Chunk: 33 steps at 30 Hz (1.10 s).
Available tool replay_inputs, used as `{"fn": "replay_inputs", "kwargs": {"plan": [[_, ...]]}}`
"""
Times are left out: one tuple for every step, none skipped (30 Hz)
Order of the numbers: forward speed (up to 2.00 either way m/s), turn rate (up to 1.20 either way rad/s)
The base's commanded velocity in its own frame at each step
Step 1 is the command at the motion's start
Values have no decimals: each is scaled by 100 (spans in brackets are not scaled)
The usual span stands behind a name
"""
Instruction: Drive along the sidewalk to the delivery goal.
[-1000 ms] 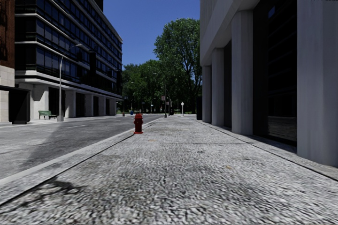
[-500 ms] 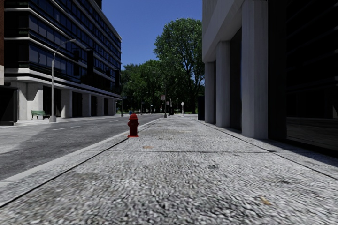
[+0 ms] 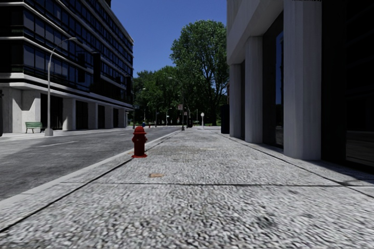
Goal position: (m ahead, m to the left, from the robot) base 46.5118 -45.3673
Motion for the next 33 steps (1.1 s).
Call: {"fn": "replay_inputs", "kwargs": {"plan": [[200,0],[200,0],[200,0],[200,0],[200,0],[200,0],[200,0],[200,0],[200,0],[200,0],[200,0],[200,0],[200,0],[200,0],[200,0],[200,0],[200,0],[200,0],[200,0],[200,0],[200,0],[200,0],[200,0],[200,0],[200,0],[200,0],[200,0],[200,0],[200,0],[200,0],[200,0],[200,0],[200,0]]}}
